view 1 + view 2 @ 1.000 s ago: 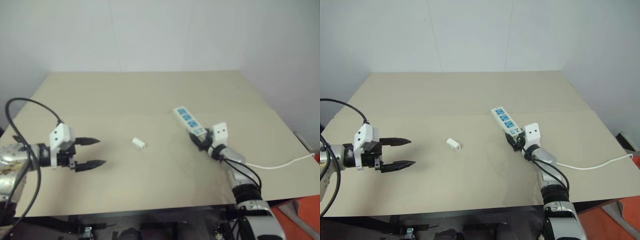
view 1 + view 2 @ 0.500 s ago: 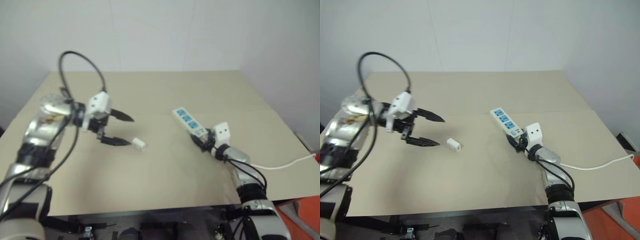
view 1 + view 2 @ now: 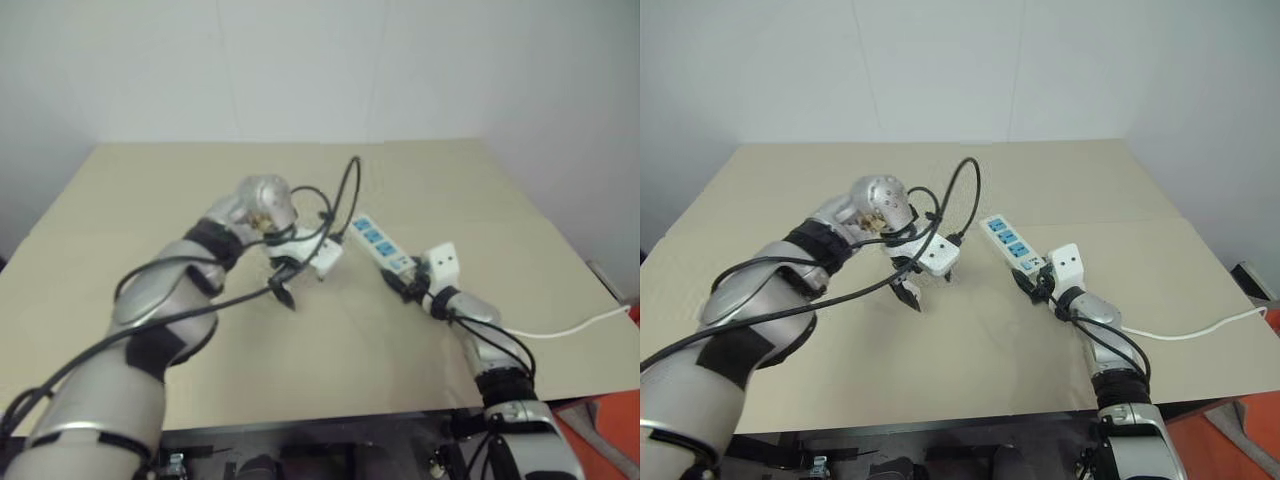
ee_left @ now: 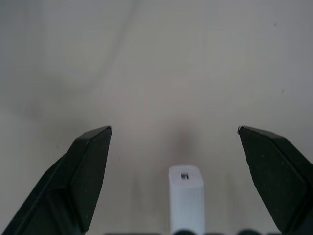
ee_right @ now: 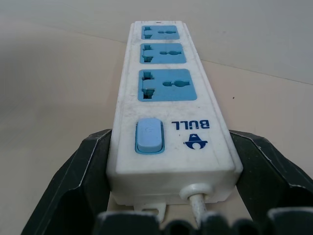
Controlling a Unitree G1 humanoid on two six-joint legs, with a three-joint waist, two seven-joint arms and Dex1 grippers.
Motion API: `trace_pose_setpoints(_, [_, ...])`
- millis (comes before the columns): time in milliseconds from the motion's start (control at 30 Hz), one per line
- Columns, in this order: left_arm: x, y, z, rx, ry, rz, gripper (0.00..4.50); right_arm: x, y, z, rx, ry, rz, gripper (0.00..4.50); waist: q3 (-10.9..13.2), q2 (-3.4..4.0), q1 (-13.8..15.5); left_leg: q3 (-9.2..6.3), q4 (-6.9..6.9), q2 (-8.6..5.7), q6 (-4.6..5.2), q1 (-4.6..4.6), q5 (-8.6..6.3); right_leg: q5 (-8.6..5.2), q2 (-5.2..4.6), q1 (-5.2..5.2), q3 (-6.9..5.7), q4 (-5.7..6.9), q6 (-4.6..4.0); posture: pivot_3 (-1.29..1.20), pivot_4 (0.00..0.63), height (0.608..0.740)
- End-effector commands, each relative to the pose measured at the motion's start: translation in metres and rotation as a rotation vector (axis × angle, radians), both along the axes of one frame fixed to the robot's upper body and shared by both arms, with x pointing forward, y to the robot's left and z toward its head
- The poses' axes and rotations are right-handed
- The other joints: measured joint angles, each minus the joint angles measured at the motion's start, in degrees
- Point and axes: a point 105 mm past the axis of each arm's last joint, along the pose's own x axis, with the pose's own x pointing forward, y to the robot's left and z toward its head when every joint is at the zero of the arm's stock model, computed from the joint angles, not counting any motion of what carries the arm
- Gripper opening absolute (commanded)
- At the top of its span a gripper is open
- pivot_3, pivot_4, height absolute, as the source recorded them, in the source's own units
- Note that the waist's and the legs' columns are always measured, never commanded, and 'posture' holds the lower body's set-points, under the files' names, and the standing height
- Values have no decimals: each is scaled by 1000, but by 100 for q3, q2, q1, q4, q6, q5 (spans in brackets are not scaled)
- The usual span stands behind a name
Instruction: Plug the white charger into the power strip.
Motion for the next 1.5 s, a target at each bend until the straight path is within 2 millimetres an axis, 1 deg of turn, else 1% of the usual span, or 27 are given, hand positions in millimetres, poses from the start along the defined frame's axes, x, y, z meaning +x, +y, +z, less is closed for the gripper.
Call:
trace_pose_setpoints(33, [5,1,7,117,-67,-47,4500,-7,-8,-14,-17,59,-21,3381,0,0,2,-2,0,-1,1,-1,-1,0,-1,0,0,-1,1,0,150,740])
trace_pose_setpoints(167, [9,2,3,211,-119,-84,4500,-7,-8,-15,-21,60,-25,3381,0,-1,8,-12,1,-1,6,-5,-4,0,-2,0,-1,-6,4,0,150,740])
trace_pose_setpoints(233, [14,6,-2,274,-169,-103,4500,-7,-7,-15,-17,60,-27,3381,1,-2,8,-21,1,-1,7,-5,-4,0,-2,0,-1,-6,4,0,150,740])
trace_pose_setpoints(400, [15,6,-10,313,-175,-119,4500,-6,-6,-14,-16,56,-29,3381,1,-2,8,-41,2,-2,7,-5,-4,0,-3,0,-1,-3,5,0,150,740])
trace_pose_setpoints(567, [14,3,-13,312,-166,-110,4500,-6,-7,-15,-15,56,-37,3381,1,-2,8,-43,4,-2,8,-5,-5,1,-3,0,-1,0,6,0,150,740])
trace_pose_setpoints(800, [18,5,-23,342,-206,-93,4500,-7,-7,-17,-15,58,-44,3381,1,-2,7,-45,4,-2,8,-5,-5,1,-3,1,-1,2,6,0,150,740])
trace_pose_setpoints(1067, [14,1,-33,311,-162,-59,4500,-6,-8,-18,-30,61,-44,3381,1,-2,10,-46,8,-3,8,-3,-4,1,-4,2,-2,9,7,0,150,740])
trace_pose_setpoints(1300, [15,0,-37,325,-168,-38,4500,-6,-8,-19,-41,62,-45,3381,0,-2,12,-46,10,-4,8,1,-5,2,-4,7,-2,11,7,0,150,740])
trace_pose_setpoints(1400, [13,-2,-37,315,-152,-29,3924,-7,-9,-21,-43,64,-45,3381,0,-2,12,-46,10,-4,8,4,-5,1,-4,9,-2,12,7,0,150,740])
trace_pose_setpoints(1467, [15,0,-37,330,-167,-33,3318,-8,-9,-21,-43,65,-46,3381,0,-2,9,-46,9,-3,8,4,-5,1,-4,9,-2,10,7,0,150,740])
trace_pose_setpoints(1500, [15,0,-37,332,-166,-29,2931,-8,-9,-22,-43,65,-46,3381,0,-2,8,-46,9,-3,8,4,-5,1,-4,9,-2,10,7,0,150,740])
